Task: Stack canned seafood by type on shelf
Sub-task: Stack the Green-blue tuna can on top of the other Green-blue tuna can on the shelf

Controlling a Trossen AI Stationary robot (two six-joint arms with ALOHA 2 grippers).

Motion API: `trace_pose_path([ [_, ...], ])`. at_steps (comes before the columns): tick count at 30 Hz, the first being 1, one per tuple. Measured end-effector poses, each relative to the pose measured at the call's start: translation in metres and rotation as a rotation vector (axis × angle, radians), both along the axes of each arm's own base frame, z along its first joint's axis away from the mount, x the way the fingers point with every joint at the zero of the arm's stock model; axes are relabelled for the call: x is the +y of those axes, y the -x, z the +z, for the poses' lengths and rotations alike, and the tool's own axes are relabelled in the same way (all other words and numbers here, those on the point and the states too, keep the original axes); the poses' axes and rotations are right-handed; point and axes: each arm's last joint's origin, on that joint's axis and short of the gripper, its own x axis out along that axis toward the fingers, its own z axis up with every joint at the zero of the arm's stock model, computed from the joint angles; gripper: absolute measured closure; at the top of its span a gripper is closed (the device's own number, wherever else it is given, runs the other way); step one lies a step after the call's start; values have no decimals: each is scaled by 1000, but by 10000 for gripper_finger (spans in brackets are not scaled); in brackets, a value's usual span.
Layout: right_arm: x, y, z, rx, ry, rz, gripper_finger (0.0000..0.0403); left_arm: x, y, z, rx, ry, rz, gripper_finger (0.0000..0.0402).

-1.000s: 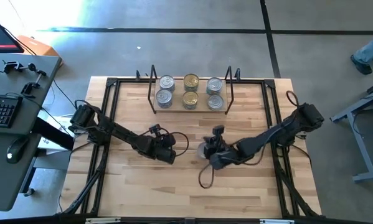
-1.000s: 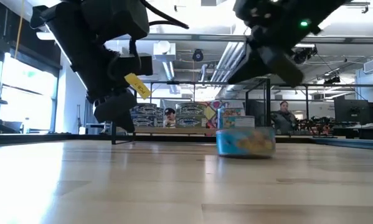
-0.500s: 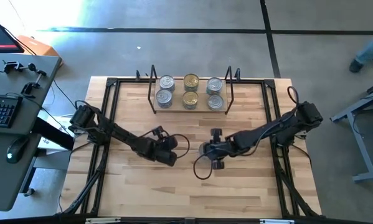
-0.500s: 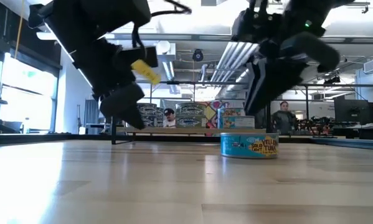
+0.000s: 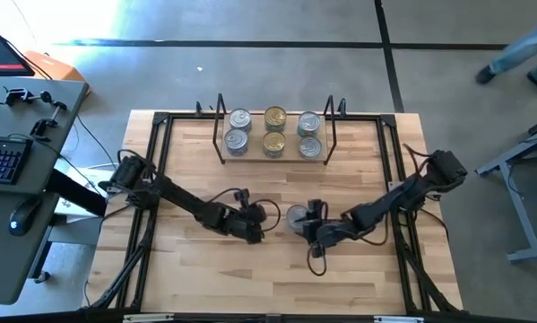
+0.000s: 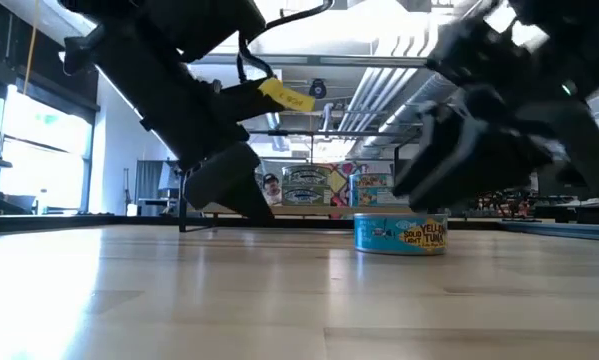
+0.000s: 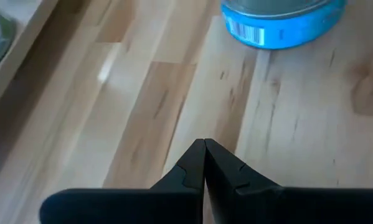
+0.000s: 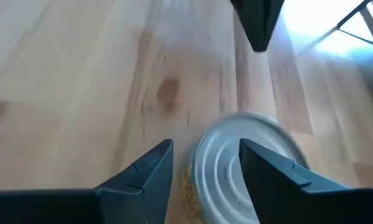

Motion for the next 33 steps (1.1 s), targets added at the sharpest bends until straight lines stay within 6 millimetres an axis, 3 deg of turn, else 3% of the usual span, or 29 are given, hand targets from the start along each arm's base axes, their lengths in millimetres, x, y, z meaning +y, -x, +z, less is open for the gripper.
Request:
trace_pose_path([
  [7, -7, 14, -15, -38, 39, 54, 252, 7, -4, -1, 3, 23, -5, 401],
  [13, -10, 16, -23, 7, 102, 157, 279, 13, -8, 0, -17, 63, -3, 401],
  [19, -14, 10, -41, 43, 123, 141, 287, 13, -9, 0, -28, 66, -12, 401],
  [27, -14, 7, -51, 31, 152, 106, 391, 13, -9, 0, -25, 68, -14, 401],
  [33, -12, 1, -48, 24, 190, 105, 395, 10, -6, 0, -4, 62, -23, 401],
])
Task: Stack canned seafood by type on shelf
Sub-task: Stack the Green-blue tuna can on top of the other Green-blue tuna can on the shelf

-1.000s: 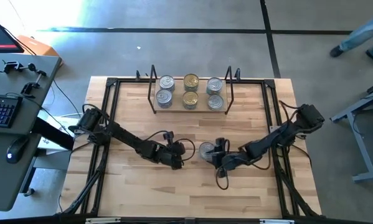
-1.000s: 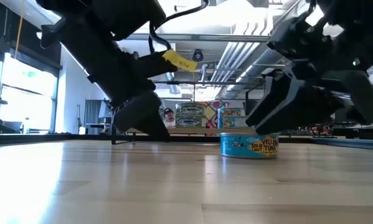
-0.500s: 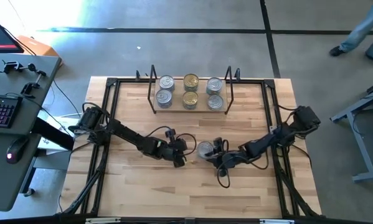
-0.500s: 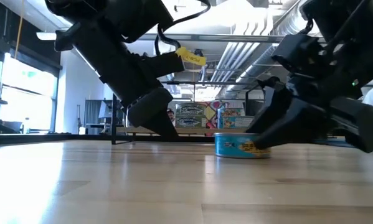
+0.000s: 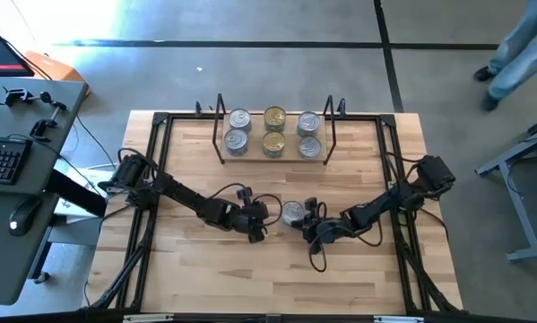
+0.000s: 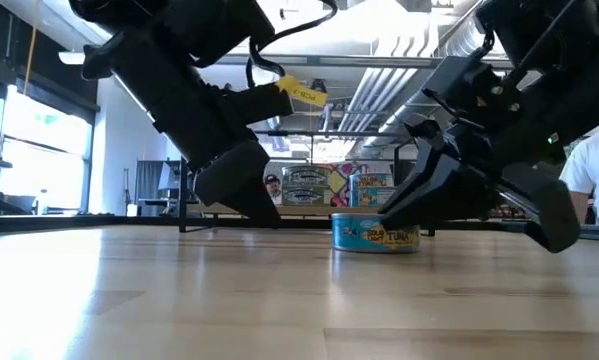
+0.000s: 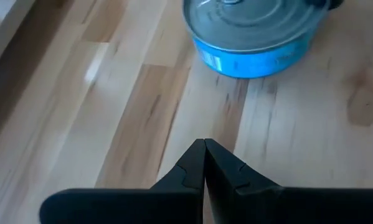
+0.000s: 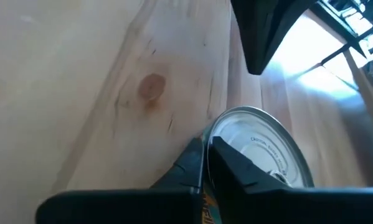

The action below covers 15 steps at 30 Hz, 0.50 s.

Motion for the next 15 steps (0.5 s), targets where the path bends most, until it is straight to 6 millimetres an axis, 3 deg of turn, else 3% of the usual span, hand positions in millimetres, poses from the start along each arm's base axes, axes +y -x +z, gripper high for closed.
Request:
trace_pose_path([
  [15, 16, -41, 35, 51, 256, -2, 403, -6, 28, -8, 138, -46, 174, 401],
])
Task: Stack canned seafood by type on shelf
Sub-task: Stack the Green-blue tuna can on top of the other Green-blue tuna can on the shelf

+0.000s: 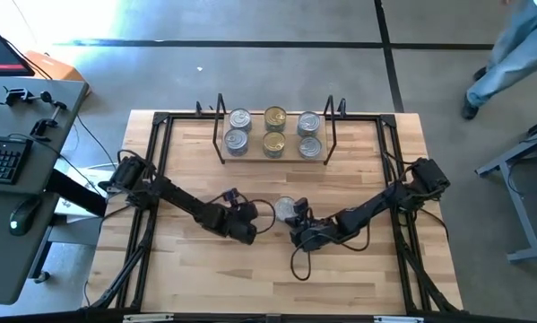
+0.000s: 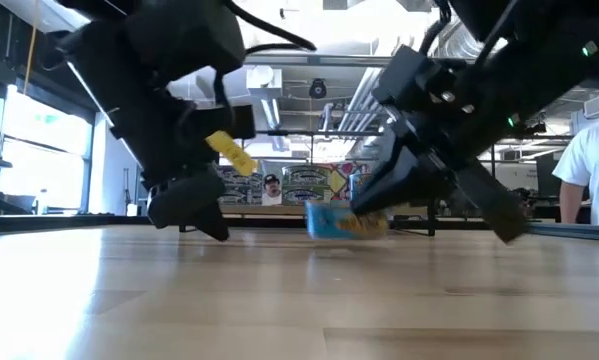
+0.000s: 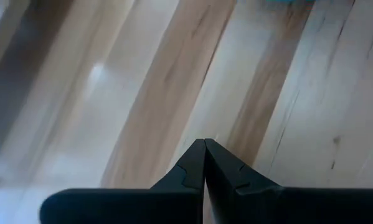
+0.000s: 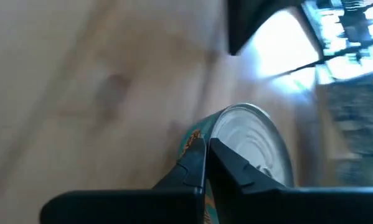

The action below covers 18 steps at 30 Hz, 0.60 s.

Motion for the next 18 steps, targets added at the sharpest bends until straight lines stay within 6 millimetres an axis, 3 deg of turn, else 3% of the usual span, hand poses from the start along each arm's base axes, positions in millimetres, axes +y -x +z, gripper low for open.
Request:
trace_pose_path([
  [9, -9, -11, 19, 27, 143, -96, 403, -5, 5, 0, -3, -52, 19, 401],
  [18, -56, 0, 68, -15, 164, -258, 403, -4, 5, 0, -7, -54, 26, 401],
])
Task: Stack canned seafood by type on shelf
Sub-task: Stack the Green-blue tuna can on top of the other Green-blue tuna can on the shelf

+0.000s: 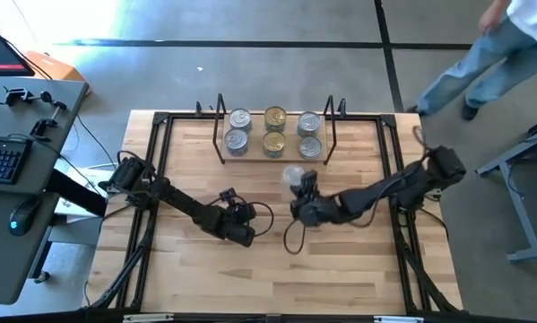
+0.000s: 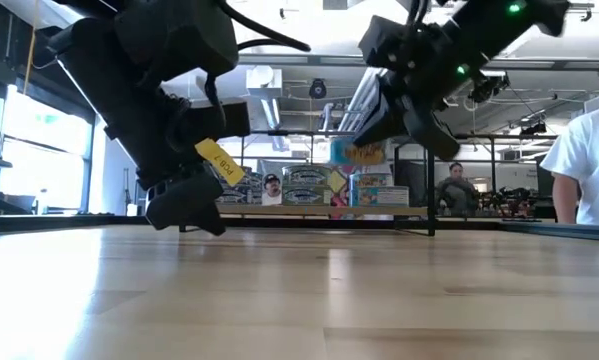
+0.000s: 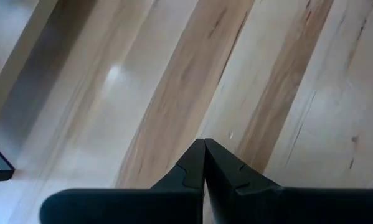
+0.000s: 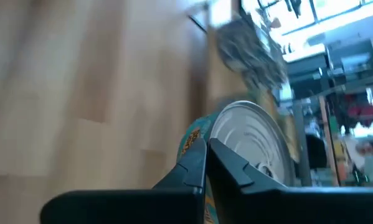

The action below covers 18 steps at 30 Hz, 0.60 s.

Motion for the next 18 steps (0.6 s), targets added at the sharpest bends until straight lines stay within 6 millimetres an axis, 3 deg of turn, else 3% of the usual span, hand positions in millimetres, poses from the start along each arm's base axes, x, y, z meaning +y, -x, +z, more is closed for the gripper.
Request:
trace_pose_path([
  [5, -42, 6, 22, -15, -45, -71, 403, 0, 0, 0, -8, -9, 3, 402],
  [11, -91, 9, 21, 26, -174, -122, 403, 0, -1, 0, -10, -9, 3, 402],
  [18, -121, 13, 20, 30, -227, -178, 403, 0, -1, 0, -11, -9, 3, 401],
])
